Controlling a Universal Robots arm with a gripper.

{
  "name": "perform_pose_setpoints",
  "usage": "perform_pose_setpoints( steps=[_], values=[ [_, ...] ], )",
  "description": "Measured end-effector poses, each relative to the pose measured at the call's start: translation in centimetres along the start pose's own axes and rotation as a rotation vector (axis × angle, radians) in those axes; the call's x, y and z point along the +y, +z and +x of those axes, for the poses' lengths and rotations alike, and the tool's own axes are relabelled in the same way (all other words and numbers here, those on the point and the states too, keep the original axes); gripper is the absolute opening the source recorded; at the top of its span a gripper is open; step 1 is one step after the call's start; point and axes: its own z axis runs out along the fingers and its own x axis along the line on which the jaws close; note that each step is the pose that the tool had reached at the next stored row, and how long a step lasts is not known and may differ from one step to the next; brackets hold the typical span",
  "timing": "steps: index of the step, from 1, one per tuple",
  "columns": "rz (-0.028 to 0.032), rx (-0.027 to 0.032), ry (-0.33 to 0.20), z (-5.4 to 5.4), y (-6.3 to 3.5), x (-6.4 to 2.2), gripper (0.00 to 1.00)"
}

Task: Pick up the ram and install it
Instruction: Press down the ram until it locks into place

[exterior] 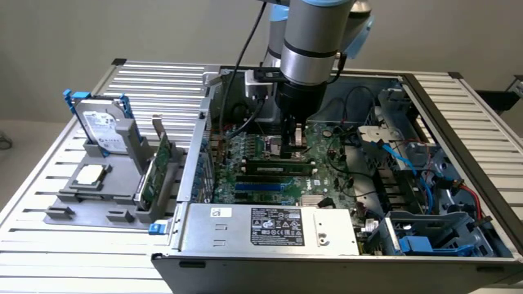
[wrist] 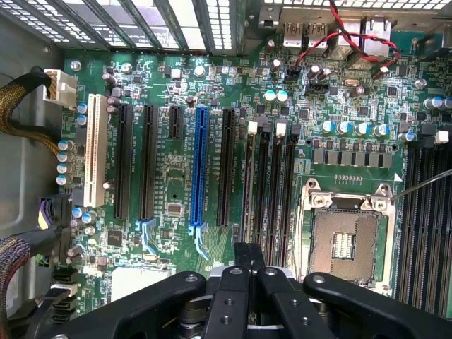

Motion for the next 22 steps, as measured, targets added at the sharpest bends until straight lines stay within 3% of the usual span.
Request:
perform_pose_setpoints(
  steps=[6, 16, 22],
  values=[
    [0.0002, 0.0001, 0.0, 0.0, 0.08, 0.27, 0.11],
    [0.0024, 0.0001, 0.0, -0.2, 1.21, 3.67, 0.11],
    [0.0028, 0.0001, 0.0, -0.5, 1.8, 3.99, 0.11]
  ],
)
